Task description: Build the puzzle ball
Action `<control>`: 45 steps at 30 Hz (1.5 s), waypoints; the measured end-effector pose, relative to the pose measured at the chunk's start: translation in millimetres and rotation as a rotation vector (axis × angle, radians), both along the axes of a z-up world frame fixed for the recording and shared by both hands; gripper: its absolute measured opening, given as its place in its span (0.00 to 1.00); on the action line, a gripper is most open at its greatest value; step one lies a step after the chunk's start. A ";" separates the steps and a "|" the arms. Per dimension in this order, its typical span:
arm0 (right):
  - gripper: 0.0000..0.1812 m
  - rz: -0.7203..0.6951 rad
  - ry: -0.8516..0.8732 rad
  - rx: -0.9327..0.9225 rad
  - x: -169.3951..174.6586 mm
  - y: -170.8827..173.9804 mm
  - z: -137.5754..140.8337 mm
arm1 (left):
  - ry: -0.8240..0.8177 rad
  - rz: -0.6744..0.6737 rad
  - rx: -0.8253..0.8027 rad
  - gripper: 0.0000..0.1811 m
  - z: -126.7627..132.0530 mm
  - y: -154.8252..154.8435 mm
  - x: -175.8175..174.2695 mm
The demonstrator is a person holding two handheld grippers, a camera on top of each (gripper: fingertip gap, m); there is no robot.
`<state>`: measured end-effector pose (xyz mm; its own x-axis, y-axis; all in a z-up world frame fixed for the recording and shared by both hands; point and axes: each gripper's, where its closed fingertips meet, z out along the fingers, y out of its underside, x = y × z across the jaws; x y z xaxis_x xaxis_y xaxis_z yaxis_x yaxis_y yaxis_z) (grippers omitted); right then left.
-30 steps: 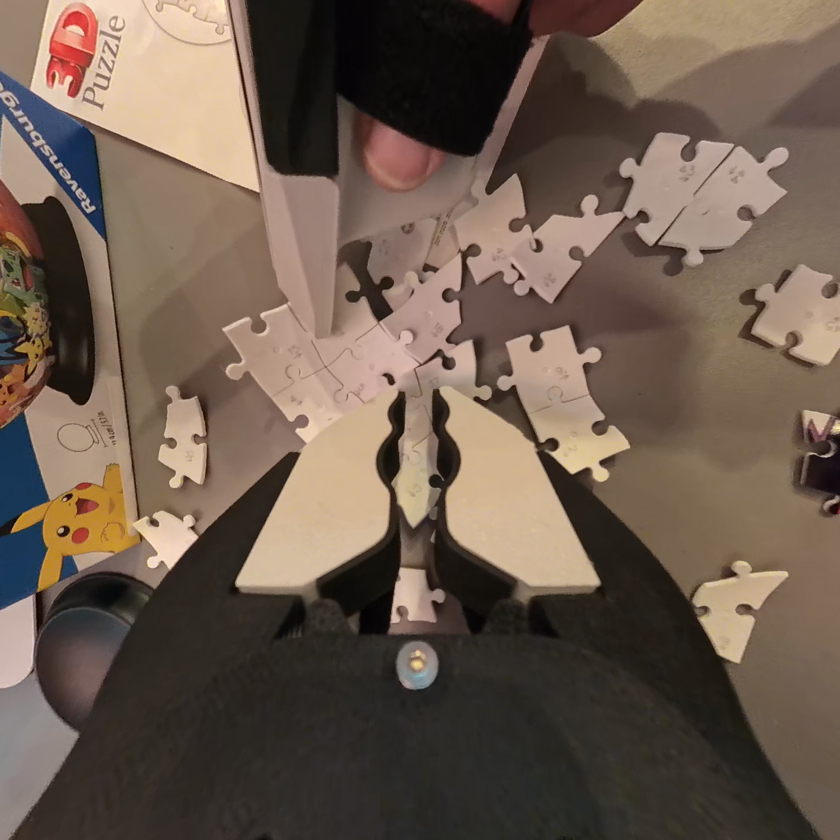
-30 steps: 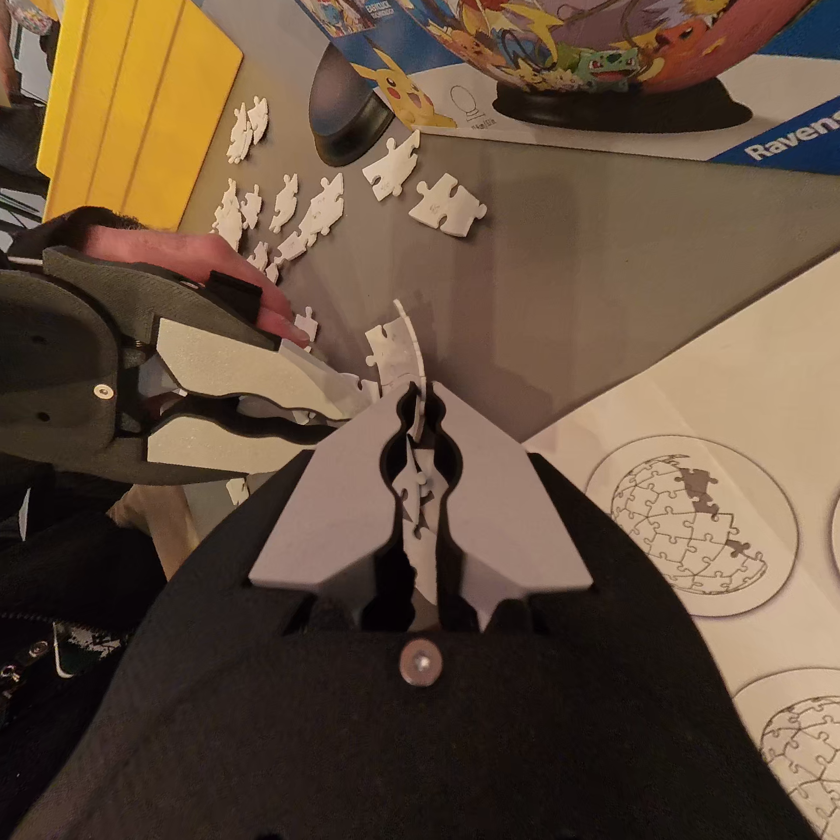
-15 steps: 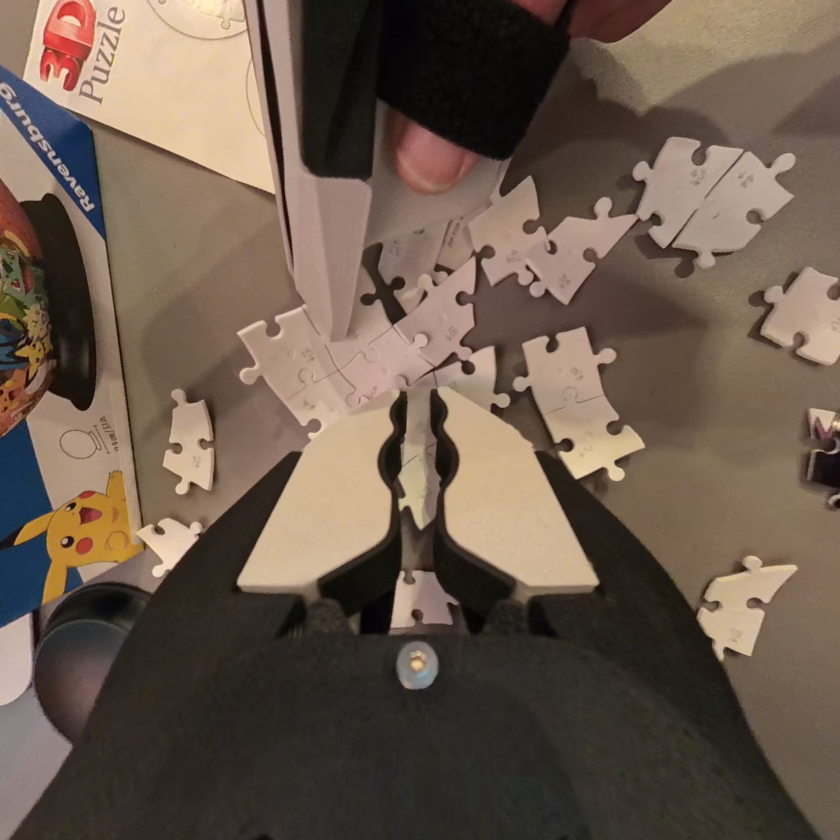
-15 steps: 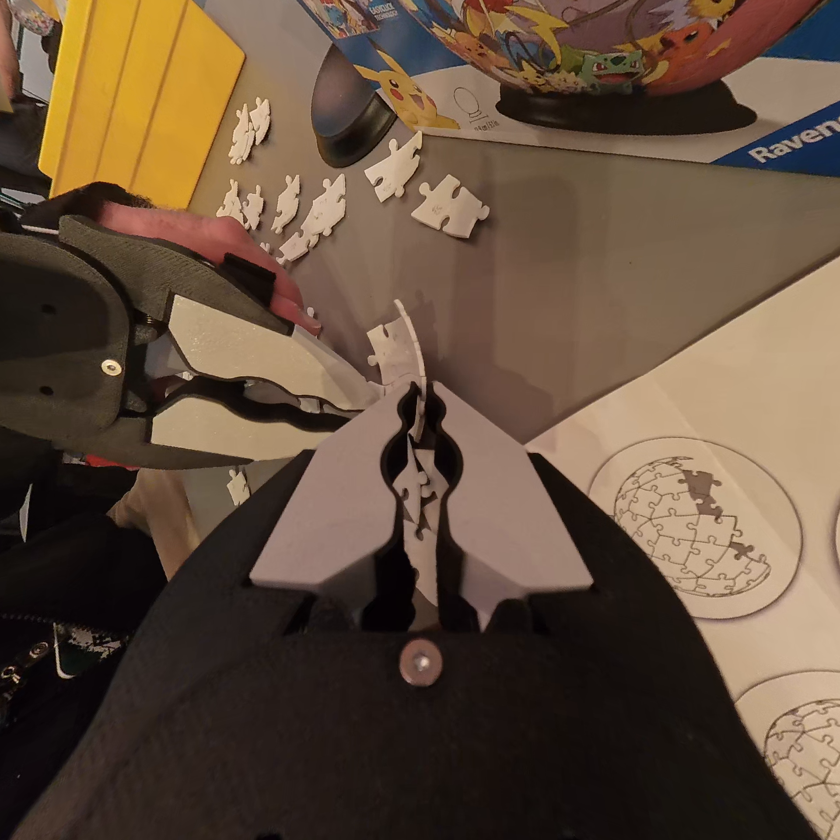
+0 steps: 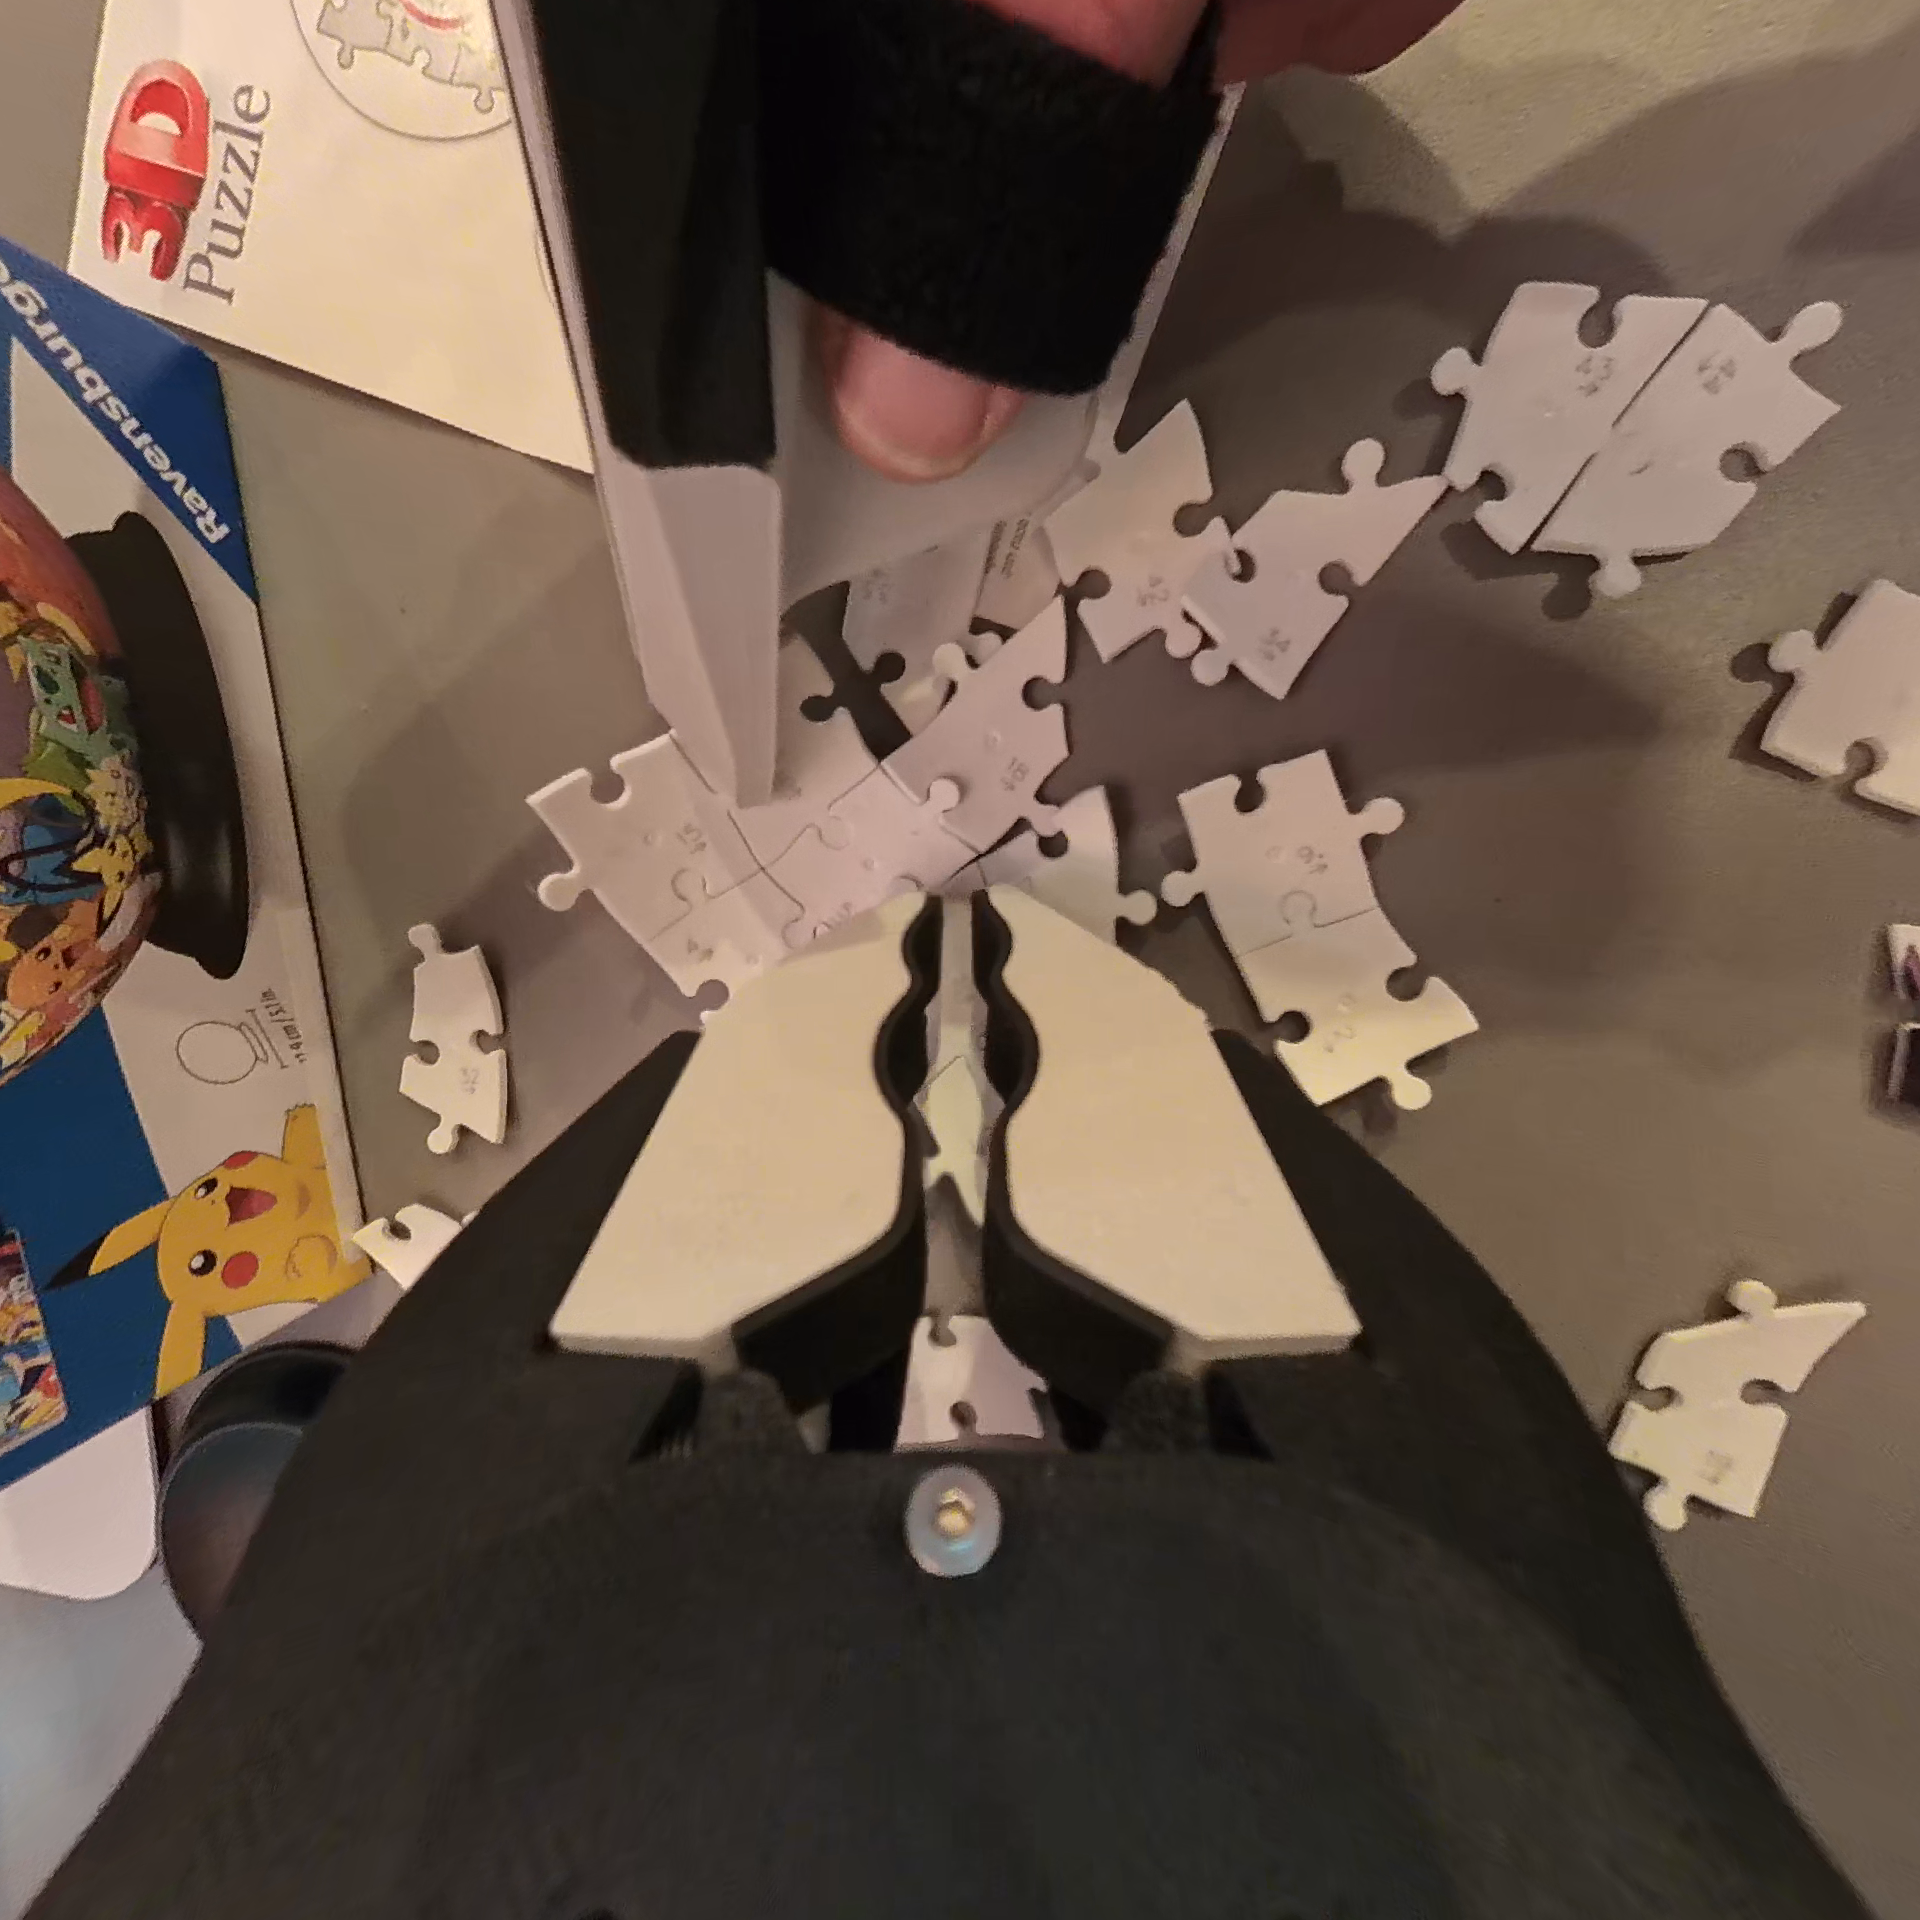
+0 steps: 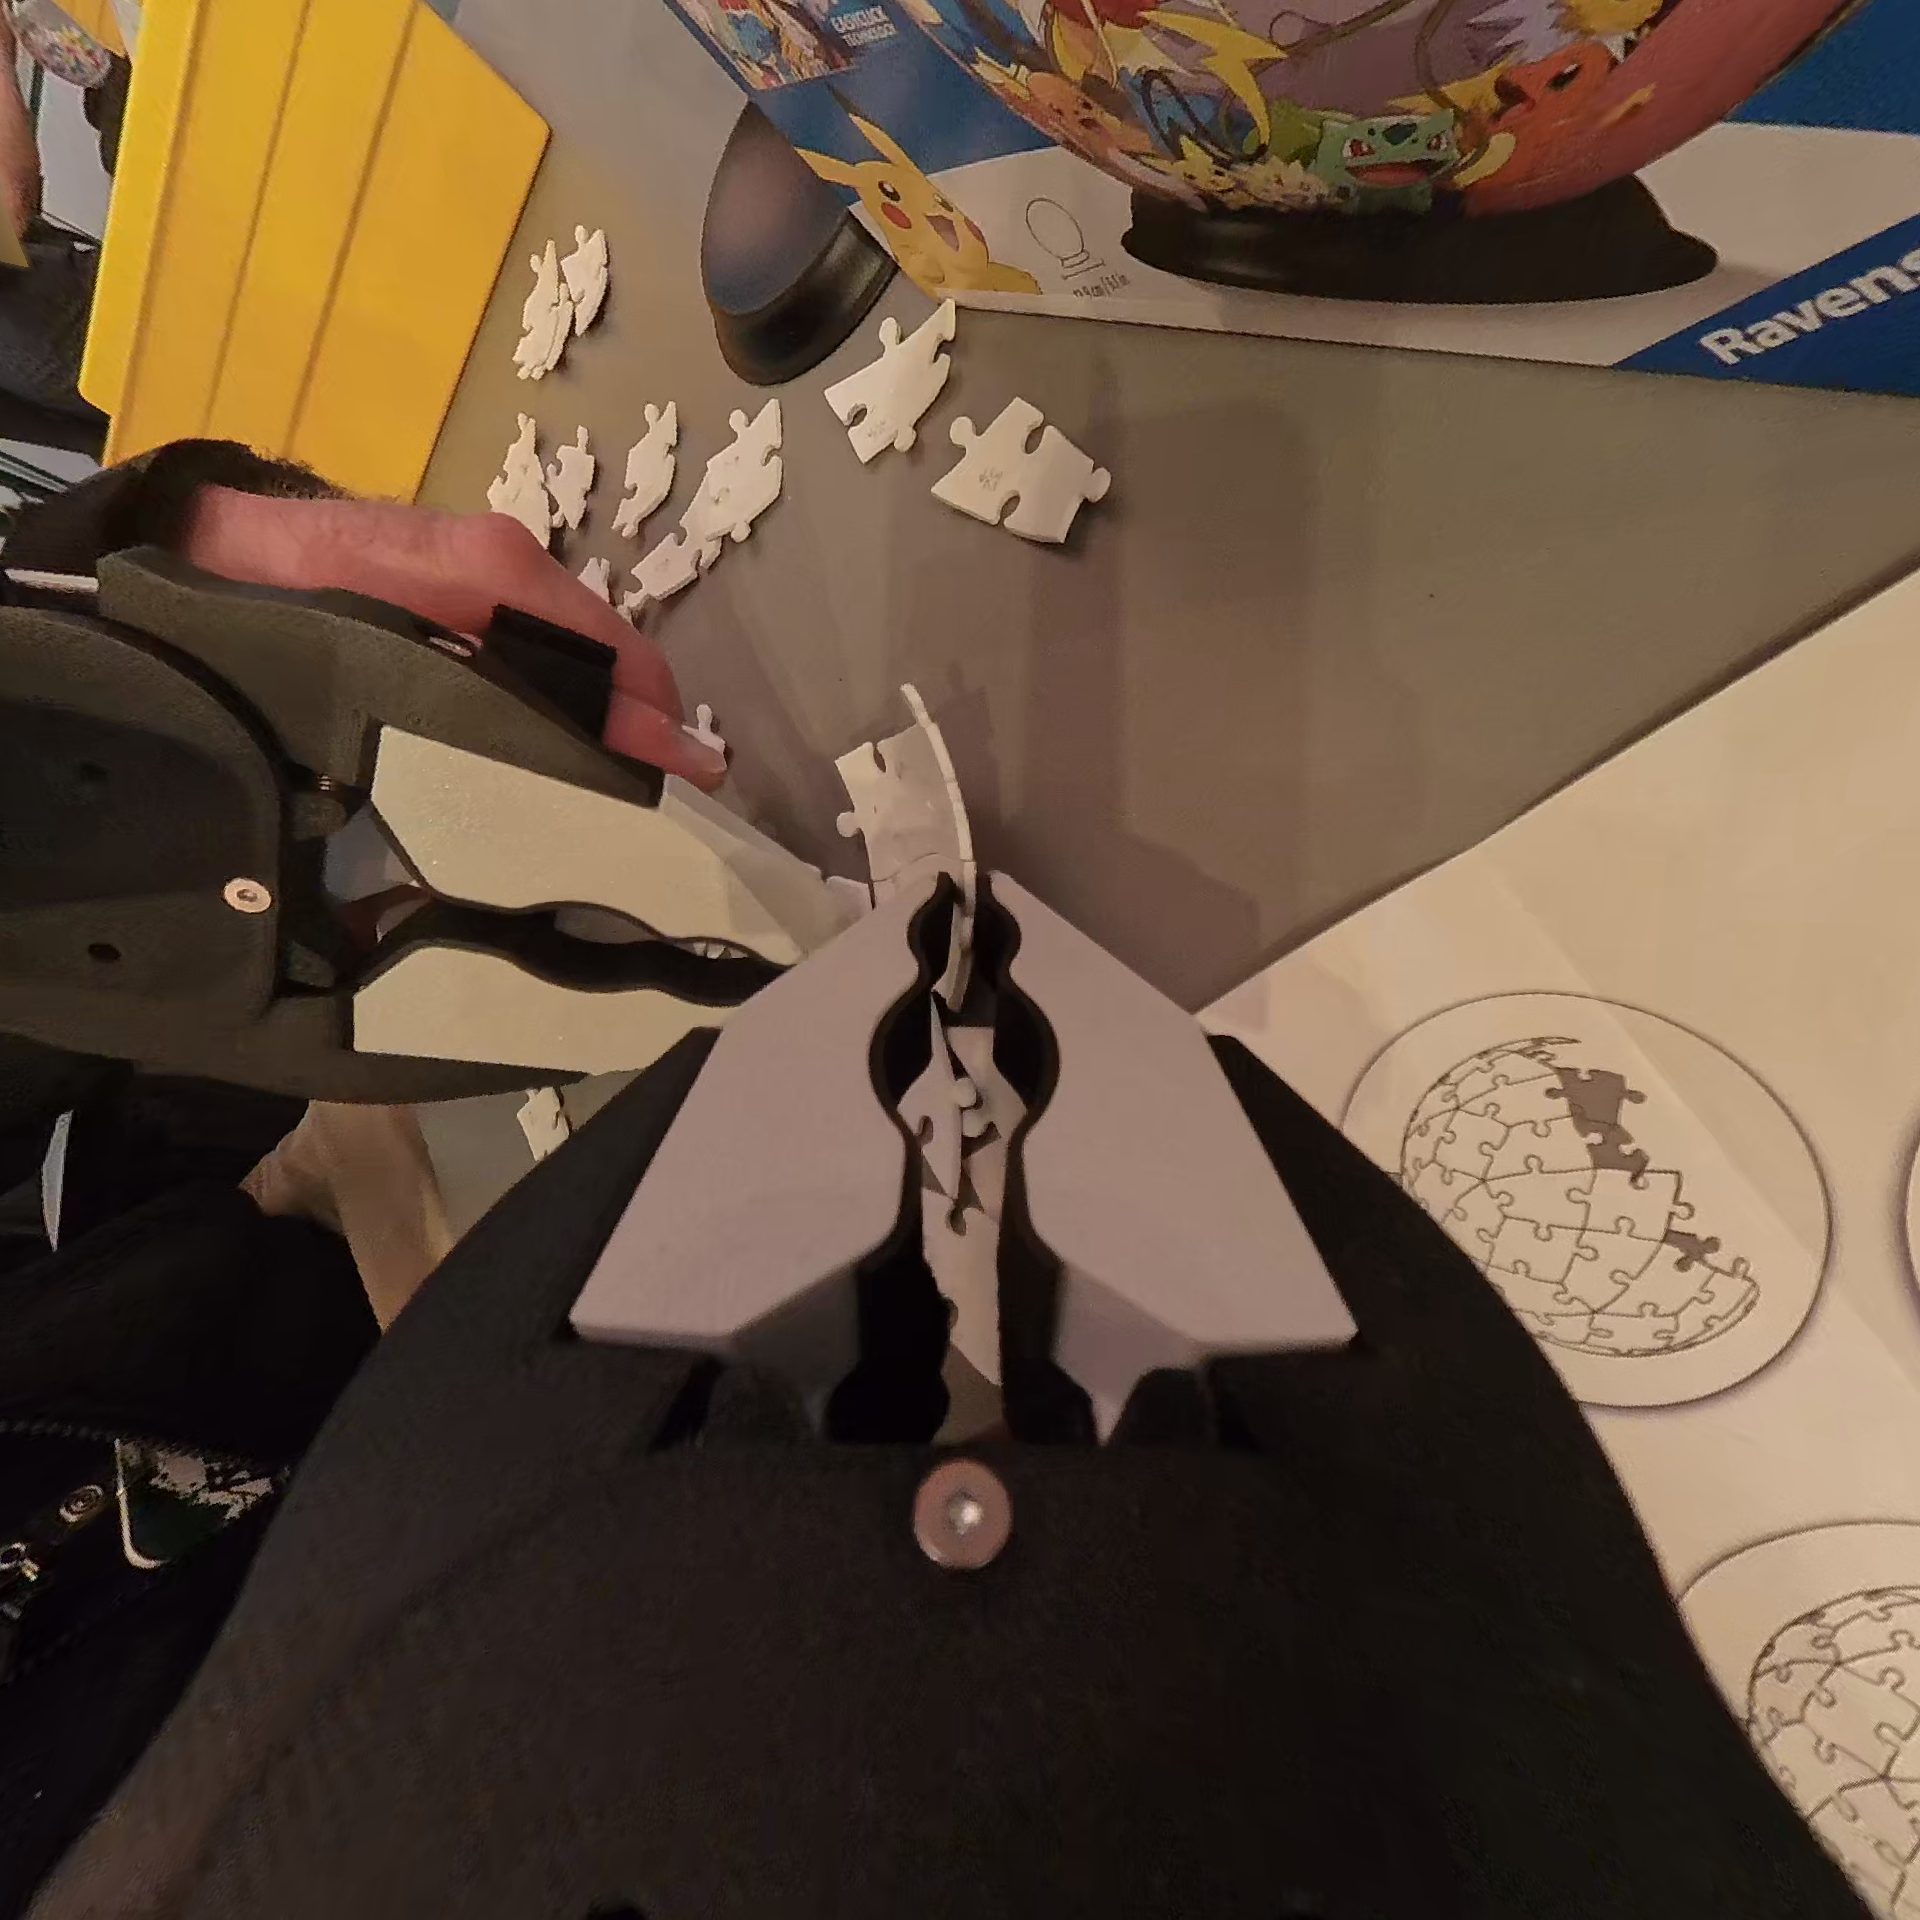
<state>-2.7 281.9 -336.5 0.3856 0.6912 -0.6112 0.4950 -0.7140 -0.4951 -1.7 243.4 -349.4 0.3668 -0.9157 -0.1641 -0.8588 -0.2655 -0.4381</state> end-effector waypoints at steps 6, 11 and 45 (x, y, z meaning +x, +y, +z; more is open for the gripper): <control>0.02 -0.006 -0.013 -0.007 0.6 -0.8 -1.4 | -0.001 0.011 0.006 0.02 -0.1 -0.2 0.9; 0.03 0.017 -0.028 -0.008 -2.2 -6.2 -3.7 | 0.010 0.009 0.019 0.01 -0.2 -0.4 1.8; 0.06 0.034 -0.070 0.044 18.2 -10.5 6.1 | 0.007 0.079 0.030 0.00 -0.7 1.5 4.6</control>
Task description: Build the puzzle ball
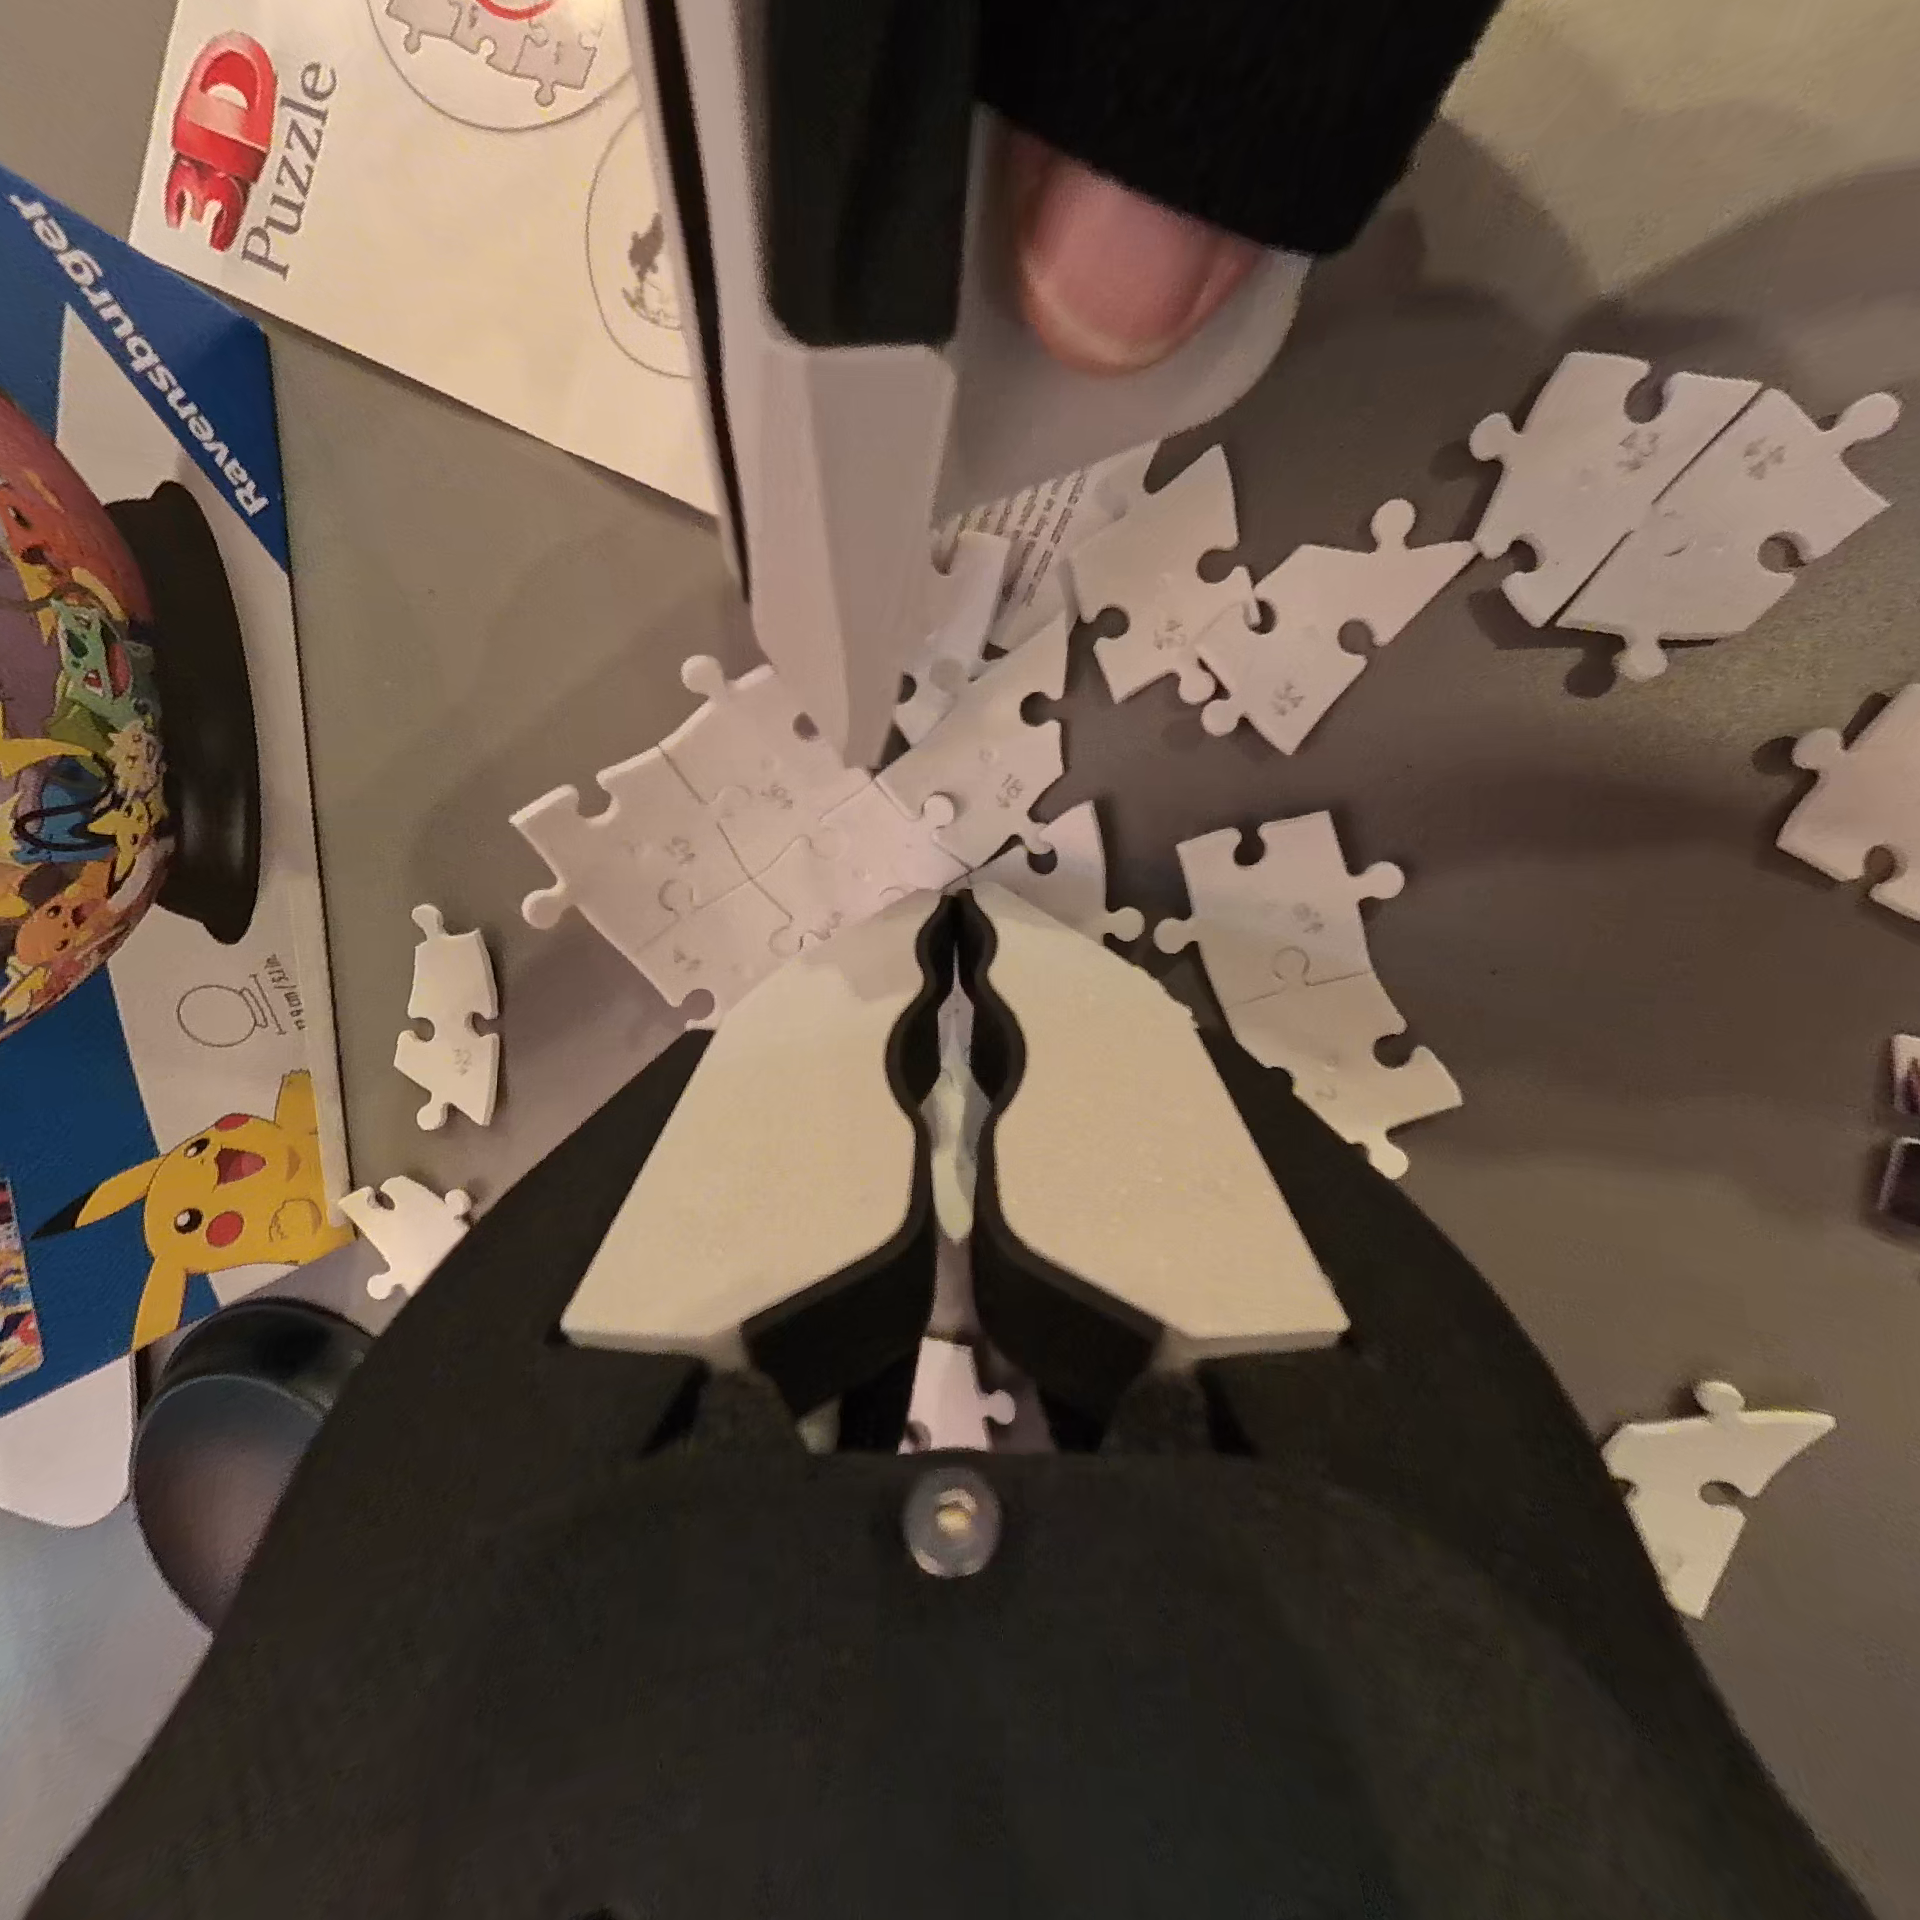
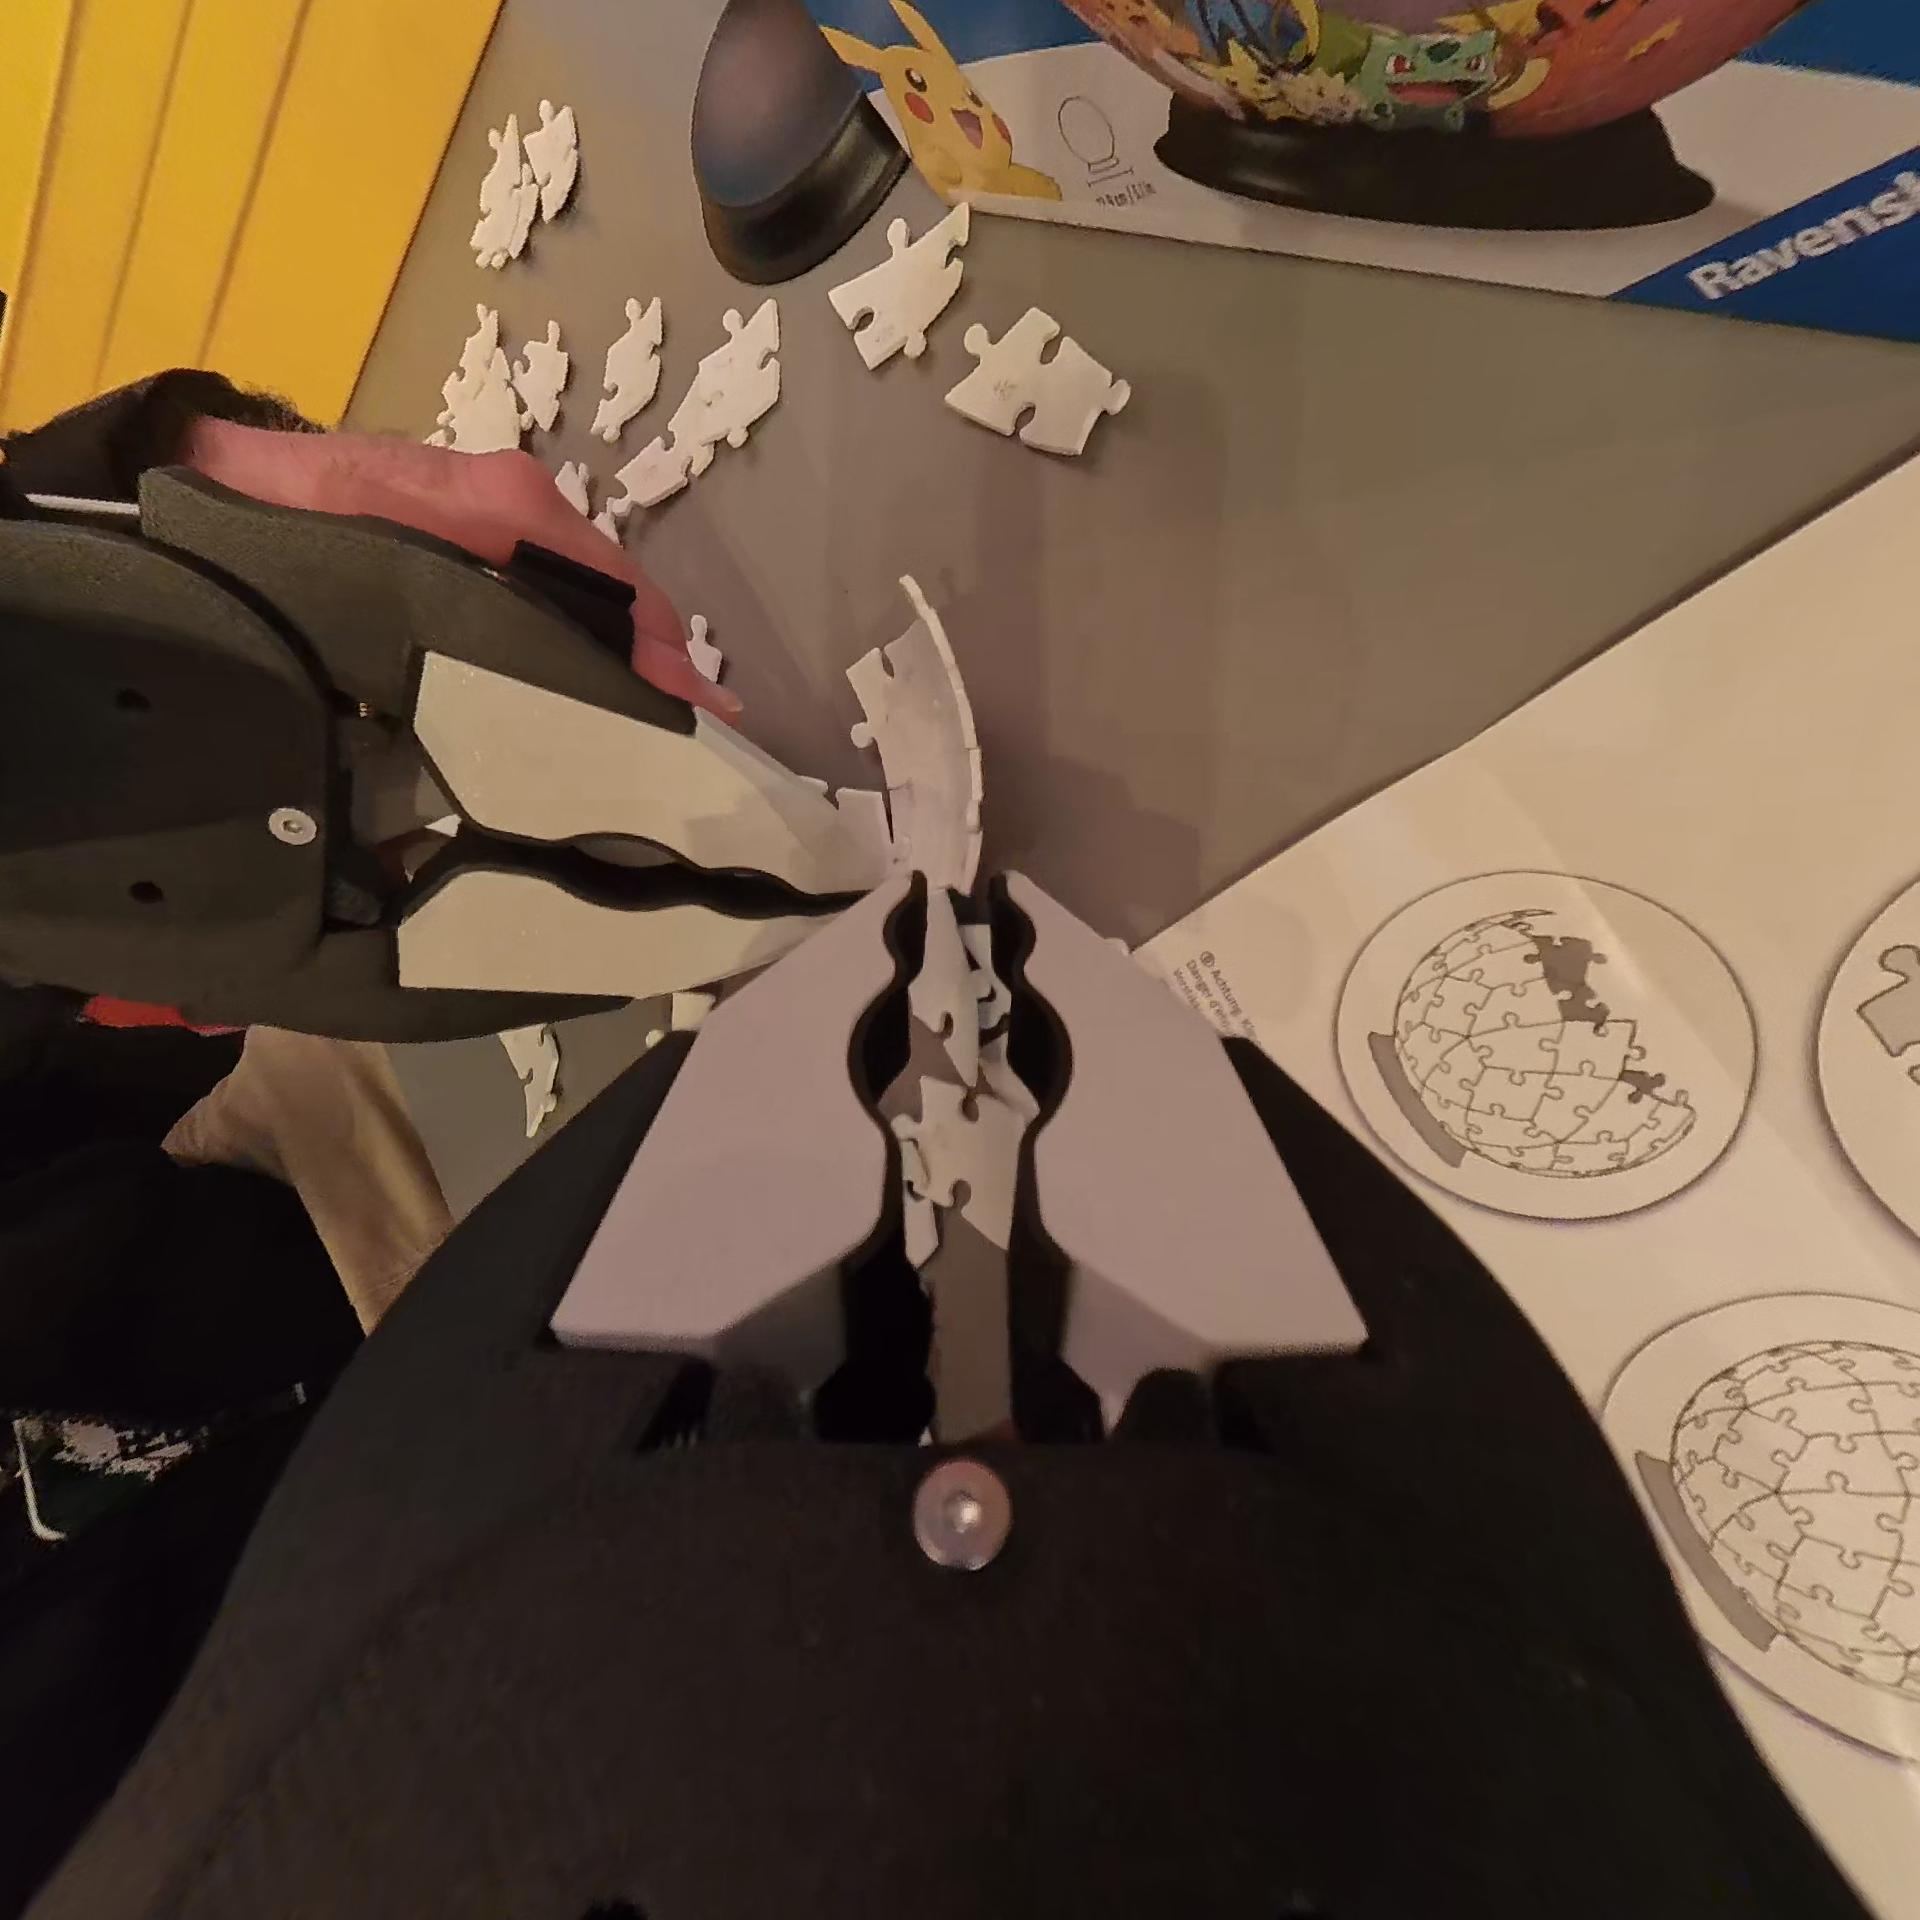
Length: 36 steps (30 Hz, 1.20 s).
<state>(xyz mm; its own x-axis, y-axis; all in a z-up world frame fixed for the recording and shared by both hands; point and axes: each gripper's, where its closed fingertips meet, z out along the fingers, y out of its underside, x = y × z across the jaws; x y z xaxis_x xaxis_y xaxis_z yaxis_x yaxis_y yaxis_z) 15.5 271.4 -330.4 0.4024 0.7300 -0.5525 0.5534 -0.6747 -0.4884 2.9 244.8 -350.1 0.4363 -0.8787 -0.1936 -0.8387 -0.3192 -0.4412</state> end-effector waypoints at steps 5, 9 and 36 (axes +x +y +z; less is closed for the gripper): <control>0.06 0.035 -0.021 -0.042 0.3 -7.9 -9.7 | -0.029 0.015 0.004 0.00 0.0 0.0 0.0; 0.04 0.044 -0.018 -0.066 -0.1 -10.3 -13.1 | -0.030 0.015 0.008 0.00 0.0 0.5 0.3; 0.07 0.055 -0.055 -0.108 3.4 -19.9 -13.8 | -0.021 0.075 0.065 0.00 0.2 2.2 1.0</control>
<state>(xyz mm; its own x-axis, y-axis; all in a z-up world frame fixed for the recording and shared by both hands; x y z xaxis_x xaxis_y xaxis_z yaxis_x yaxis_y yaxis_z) 18.9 251.5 -344.2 0.3951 0.6894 -0.6071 0.6153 -0.6894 -0.3824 3.9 247.0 -349.9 0.5046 -0.8295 -0.2394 -0.8040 -0.3505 -0.4803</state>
